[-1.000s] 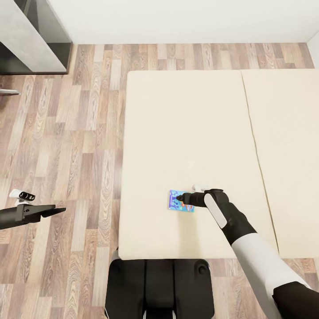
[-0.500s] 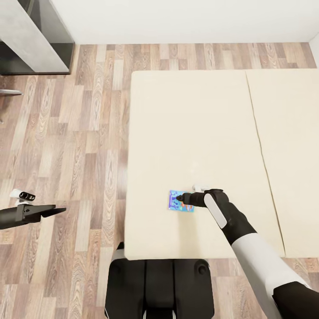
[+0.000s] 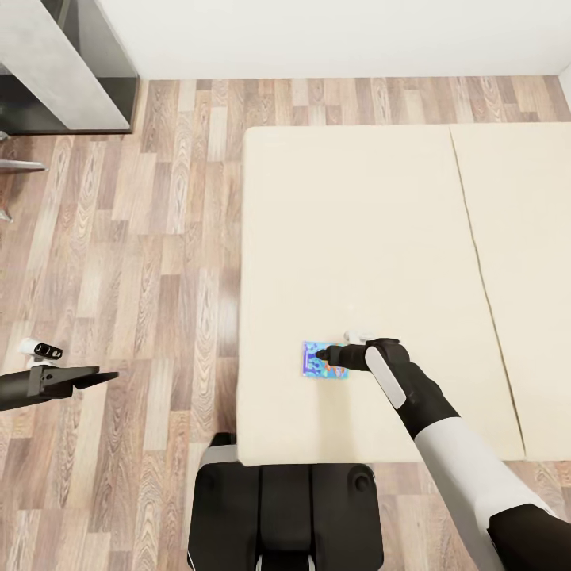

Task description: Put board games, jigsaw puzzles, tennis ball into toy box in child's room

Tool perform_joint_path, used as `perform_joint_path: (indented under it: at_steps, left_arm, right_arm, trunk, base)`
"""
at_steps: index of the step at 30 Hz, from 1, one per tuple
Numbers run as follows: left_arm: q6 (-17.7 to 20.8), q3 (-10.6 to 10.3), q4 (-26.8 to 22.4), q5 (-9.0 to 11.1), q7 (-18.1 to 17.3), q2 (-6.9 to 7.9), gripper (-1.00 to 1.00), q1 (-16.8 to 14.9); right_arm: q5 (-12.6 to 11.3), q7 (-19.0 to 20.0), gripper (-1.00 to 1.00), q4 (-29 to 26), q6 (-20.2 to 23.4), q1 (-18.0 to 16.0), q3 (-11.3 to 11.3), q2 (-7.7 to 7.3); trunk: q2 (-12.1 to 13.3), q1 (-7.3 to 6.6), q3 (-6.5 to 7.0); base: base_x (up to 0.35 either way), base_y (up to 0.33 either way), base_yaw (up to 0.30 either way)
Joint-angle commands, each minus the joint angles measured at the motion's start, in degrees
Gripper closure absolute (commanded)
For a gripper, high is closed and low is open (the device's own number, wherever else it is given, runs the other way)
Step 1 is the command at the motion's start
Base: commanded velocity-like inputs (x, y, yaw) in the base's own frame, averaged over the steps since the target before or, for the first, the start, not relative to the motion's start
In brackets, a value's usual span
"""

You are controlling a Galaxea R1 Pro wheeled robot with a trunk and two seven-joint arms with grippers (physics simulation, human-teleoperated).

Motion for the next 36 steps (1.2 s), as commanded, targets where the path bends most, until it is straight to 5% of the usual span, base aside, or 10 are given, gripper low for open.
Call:
perform_joint_path:
  at_steps: [1,36]
  left_arm:
    - [0.6,-0.3,0.0,0.2,-0.2,0.08,-1.00,-0.1]
    - [0.6,-0.3,0.0,0.2,-0.2,0.08,-1.00,-0.1]
  right_arm:
    - [-0.6,-0.5,-1.00,-0.1,0.2,0.0,0.2,-0.06]
    - [-0.6,-0.5,-1.00,-0.1,0.1,0.1,0.2,-0.06]
  trunk:
    - [-0.1,0.04,-0.06]
    - [-0.1,0.04,-0.06]
  base:
    - [0.000,0.121,0.000]
    - [0.000,0.054,0.000]
